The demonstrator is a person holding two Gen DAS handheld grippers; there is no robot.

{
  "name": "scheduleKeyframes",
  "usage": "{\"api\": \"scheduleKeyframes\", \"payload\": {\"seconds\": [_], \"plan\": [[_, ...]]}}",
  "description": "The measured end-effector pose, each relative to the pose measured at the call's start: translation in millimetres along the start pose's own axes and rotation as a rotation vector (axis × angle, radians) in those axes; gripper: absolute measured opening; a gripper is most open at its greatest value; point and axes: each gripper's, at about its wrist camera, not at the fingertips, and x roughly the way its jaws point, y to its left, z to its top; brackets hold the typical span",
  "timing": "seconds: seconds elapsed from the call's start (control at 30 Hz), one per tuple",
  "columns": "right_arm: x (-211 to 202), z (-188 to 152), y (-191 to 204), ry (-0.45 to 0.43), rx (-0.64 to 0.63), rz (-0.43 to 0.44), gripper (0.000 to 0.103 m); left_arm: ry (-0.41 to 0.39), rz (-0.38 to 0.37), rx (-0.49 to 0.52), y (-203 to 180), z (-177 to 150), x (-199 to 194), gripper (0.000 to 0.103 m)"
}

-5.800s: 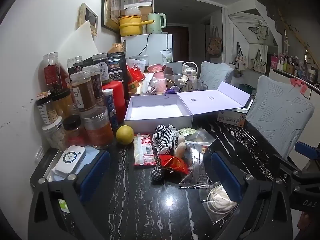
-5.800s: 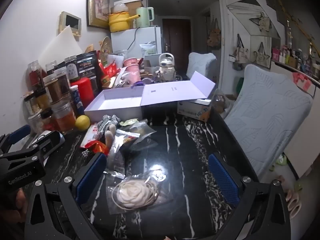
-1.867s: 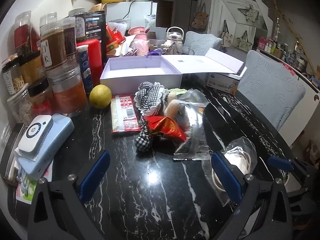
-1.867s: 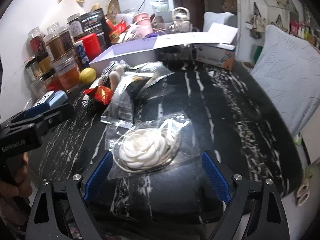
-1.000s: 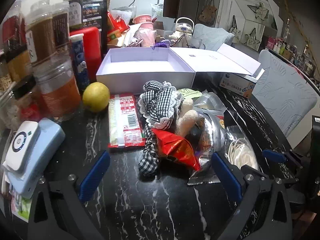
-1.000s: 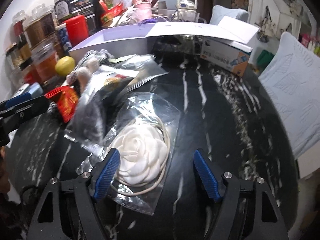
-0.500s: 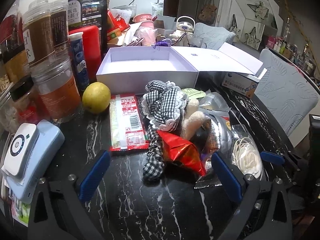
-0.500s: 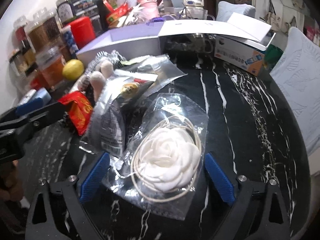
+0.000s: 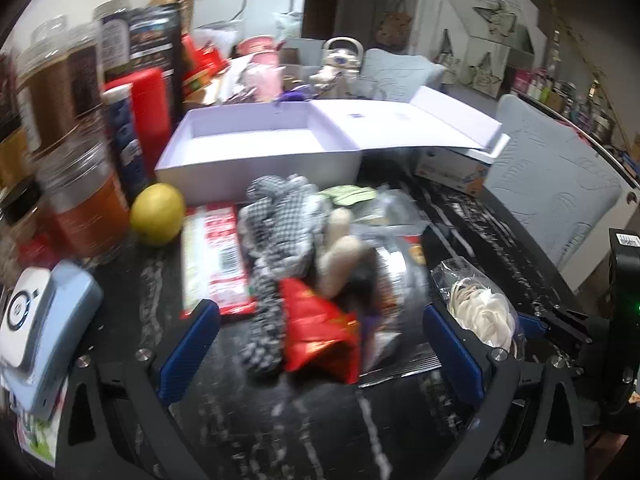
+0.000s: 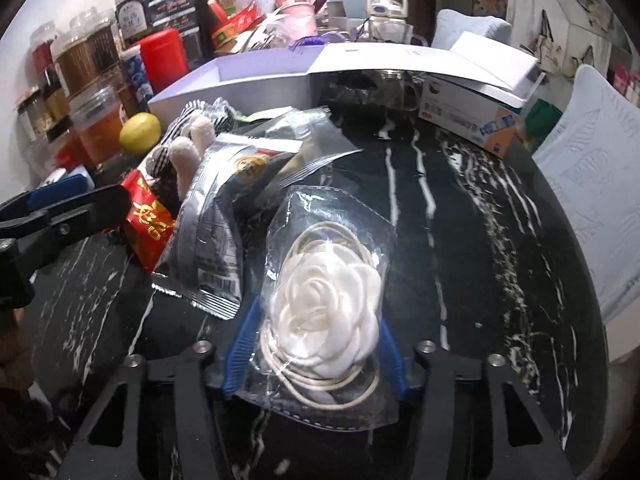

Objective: Organize soft objects
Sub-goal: 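Lower the right gripper onto the clear bag with white cable and grasp it, then grasp the red snack bag with the left gripper while the right gripper holds the clear bag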

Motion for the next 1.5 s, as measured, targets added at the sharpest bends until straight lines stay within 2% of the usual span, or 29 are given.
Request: {"api": "scheduleKeyframes", "payload": {"seconds": [0.17, 0.3, 0.47, 0.5, 0.6, 0.63, 0.73, 1.1, 1.23, 1.5], "plan": [[-13.4, -2.1, -22.0, -0.033, 0.05, -0.031, 0.052, 0.015, -0.052, 0.035, -21.5, 6.1, 9.9, 0.102], [-18.9, -3.4, -39.0, -0.046, 0.096, -0.037, 0.052, 0.017, -0.02, 0.008, -20.2, 8.7, 13.7, 0.1], [-22.7, -6.4, -52.1, -0.058, 0.122, -0.036, 0.052, 0.034, 0.05, -0.008, -9.1, 2.4, 17.9, 0.079], [-22.2, -6.5, -52.8, -0.058, 0.124, -0.034, 0.052, 0.039, 0.056, -0.021, -5.3, 0.7, 18.8, 0.073], [-18.7, -6.9, -53.6, -0.053, 0.128, -0.02, 0.052, 0.058, 0.059, -0.046, 3.9, -4.0, 22.5, 0.066], [-17.3, -6.8, -53.0, -0.05, 0.128, -0.014, 0.052, 0.063, 0.061, -0.048, 5.8, -6.1, 23.2, 0.06], [-14.1, -6.8, -51.6, -0.043, 0.123, -0.005, 0.052, 0.05, 0.057, -0.044, 7.1, -11.3, 21.2, 0.052], [-12.3, -7.1, -51.9, -0.043, 0.127, -0.011, 0.052, 0.034, -0.014, 0.028, -11.5, -11.2, 22.7, 0.05], [-11.8, -6.9, -51.2, -0.042, 0.125, -0.011, 0.052, -0.002, -0.023, 0.058, -16.9, -7.5, 15.9, 0.05], [-11.9, -6.9, -51.6, -0.045, 0.127, -0.008, 0.052, 0.028, -0.087, 0.056, -21.0, -11.2, 25.2, 0.05]]}}
